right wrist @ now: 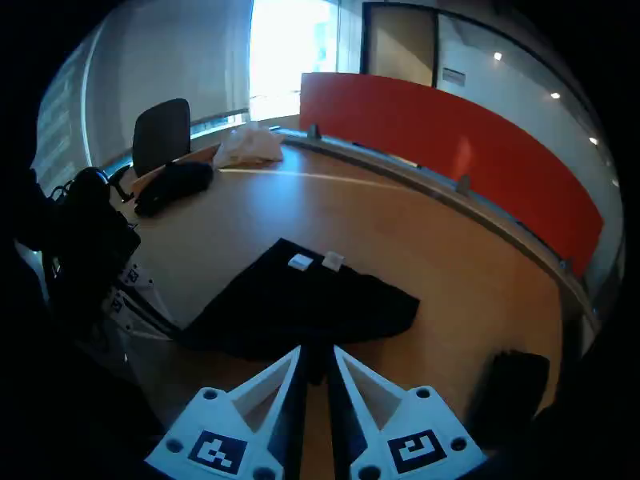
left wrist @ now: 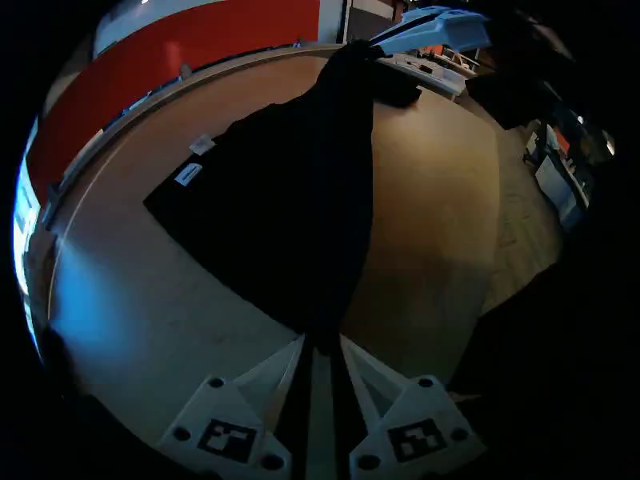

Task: Fold towel

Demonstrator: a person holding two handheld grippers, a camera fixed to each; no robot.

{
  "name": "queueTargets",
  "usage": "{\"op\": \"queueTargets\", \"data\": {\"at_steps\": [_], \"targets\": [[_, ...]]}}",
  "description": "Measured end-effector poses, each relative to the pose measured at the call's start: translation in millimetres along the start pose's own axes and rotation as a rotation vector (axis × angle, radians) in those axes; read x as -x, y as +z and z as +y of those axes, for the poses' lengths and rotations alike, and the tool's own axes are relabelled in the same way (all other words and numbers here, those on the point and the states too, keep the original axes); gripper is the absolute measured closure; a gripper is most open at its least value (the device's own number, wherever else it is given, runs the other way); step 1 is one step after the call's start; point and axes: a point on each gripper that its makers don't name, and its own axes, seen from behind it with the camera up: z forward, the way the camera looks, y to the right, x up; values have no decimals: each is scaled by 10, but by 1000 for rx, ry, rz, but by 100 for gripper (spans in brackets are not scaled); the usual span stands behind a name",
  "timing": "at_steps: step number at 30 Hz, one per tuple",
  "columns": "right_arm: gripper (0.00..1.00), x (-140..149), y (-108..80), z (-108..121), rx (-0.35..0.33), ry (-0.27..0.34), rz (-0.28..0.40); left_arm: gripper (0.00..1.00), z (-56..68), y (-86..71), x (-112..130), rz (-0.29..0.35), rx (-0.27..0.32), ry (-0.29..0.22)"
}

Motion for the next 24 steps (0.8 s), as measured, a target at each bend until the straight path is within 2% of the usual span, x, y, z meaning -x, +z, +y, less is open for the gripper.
{"op": "queueTargets", "data": {"at_steps": [5,7,9,18,21,24], "targets": [[86,-12,-5,3,1,0,2,88,-30,-8,-60,16,5,-14],[86,-13,-5,3,1,0,3,94,-68,-13,-66,16,-9,-17],[86,-13,-4,1,2,1,3,94,-111,-22,-66,14,-27,-19],[86,-17,-12,1,4,3,5,95,-123,-73,-62,11,-26,-41],[86,-18,-21,4,6,3,6,95,-186,-130,-83,14,-37,-66],[86,-18,-30,11,8,5,7,95,-308,-216,-137,24,-58,-93]]}}
